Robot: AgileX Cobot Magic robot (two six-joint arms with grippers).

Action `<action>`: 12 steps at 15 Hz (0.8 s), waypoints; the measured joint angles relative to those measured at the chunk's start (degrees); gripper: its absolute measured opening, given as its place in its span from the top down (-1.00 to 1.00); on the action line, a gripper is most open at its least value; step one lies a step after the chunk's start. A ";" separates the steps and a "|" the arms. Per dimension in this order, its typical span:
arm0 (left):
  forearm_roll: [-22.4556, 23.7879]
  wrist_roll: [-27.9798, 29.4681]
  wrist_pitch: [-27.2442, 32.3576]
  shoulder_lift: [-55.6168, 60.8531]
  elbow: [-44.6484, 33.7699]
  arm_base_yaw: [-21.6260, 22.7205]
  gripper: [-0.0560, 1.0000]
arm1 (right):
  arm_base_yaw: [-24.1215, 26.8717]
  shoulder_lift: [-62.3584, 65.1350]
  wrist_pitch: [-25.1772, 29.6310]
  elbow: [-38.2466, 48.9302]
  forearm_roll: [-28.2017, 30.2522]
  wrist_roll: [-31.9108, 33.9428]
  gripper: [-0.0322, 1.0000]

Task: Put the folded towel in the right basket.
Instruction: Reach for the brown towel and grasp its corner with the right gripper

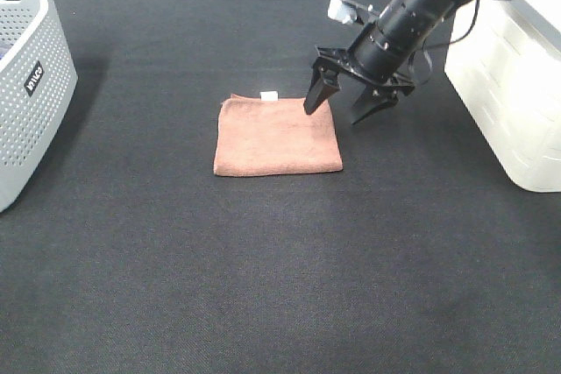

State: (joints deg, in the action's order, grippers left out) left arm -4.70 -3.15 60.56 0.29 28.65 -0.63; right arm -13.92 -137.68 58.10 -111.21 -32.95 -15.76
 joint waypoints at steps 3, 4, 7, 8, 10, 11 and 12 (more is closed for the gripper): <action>0.00 0.00 0.00 0.00 0.00 0.00 -0.77 | 0.17 -2.23 -0.80 -0.06 -3.32 -1.83 -0.51; 0.00 0.00 0.00 0.00 0.00 0.00 -0.77 | 0.17 -2.23 -0.80 -0.06 -3.32 -1.83 -0.51; 0.00 0.00 0.00 0.00 0.00 0.00 -0.77 | 0.17 -4.13 -1.32 -0.06 -4.41 -3.27 -0.51; 0.00 0.00 0.00 0.00 0.00 0.00 -0.77 | 0.17 -4.30 -1.38 -0.17 -4.93 -3.50 -0.50; 0.00 0.00 0.00 0.00 0.00 0.00 -0.77 | 0.17 -4.35 -2.06 -0.17 -5.27 -3.78 -0.49; 0.00 0.00 0.00 0.00 0.00 0.00 -0.77 | 0.17 -4.47 -2.52 -0.17 -5.73 -4.18 -0.40; 0.00 0.00 0.00 0.00 0.00 0.00 -0.77 | 0.17 -4.87 -2.64 -0.17 -6.65 -4.70 -0.25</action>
State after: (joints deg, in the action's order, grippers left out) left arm -4.70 -3.15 60.56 0.29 28.65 -0.63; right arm -13.75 -142.55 55.46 -111.38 -39.59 -20.45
